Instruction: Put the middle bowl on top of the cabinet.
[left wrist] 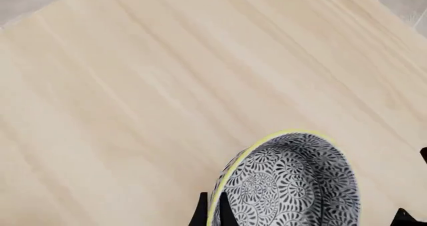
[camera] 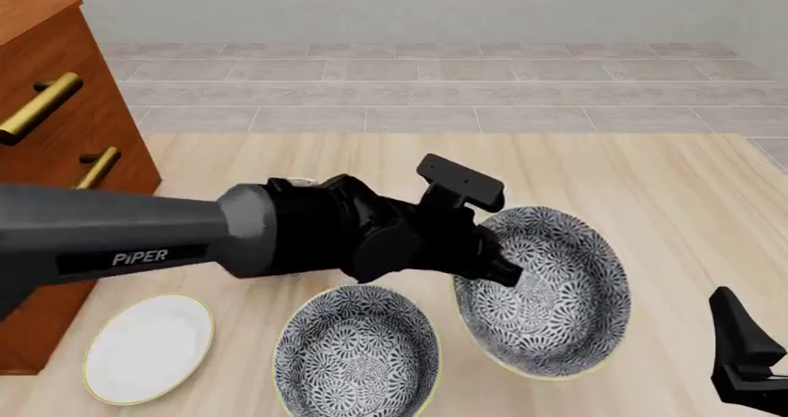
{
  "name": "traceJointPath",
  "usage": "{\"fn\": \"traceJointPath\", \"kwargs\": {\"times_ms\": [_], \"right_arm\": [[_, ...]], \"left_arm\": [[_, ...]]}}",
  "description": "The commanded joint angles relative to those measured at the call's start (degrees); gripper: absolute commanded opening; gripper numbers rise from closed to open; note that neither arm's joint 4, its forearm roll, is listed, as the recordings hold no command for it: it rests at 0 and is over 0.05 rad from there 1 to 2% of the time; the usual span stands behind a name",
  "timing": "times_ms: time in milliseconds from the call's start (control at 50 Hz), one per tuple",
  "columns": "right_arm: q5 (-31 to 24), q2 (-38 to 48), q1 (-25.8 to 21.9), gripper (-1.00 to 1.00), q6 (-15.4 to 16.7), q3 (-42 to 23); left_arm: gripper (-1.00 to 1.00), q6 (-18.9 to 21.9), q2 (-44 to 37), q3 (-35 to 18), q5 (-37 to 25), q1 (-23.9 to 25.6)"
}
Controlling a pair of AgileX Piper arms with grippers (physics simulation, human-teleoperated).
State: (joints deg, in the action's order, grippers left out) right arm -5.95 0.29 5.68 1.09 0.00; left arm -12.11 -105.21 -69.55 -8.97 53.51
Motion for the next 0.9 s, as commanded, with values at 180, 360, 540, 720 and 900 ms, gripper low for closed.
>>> {"fn": "traceJointPath", "kwargs": {"times_ms": [180, 360, 540, 720, 900], "right_arm": [[0.22, -0.16, 0.68, 1.0, 0.24, 0.0], [0.28, -0.13, 0.91, 1.0, 0.24, 0.0], [0.49, -0.09, 0.91, 1.0, 0.37, 0.0], [0.34, -0.09, 0.87, 1.0, 0.44, 0.0], [0.57, -0.09, 0.67, 1.0, 0.48, 0.0]], "left_arm": [[-1.0, 1.83, 12.95, 2.12, -2.94, 0.68], [-1.0, 2.06, 15.54, 2.17, -3.75, -0.05], [-1.0, 2.62, 17.49, 2.42, -4.62, -1.5], [-1.0, 4.08, 21.01, 2.91, -5.81, -2.89], [-1.0, 4.8, 24.91, 3.15, -7.6, -5.18]]}}
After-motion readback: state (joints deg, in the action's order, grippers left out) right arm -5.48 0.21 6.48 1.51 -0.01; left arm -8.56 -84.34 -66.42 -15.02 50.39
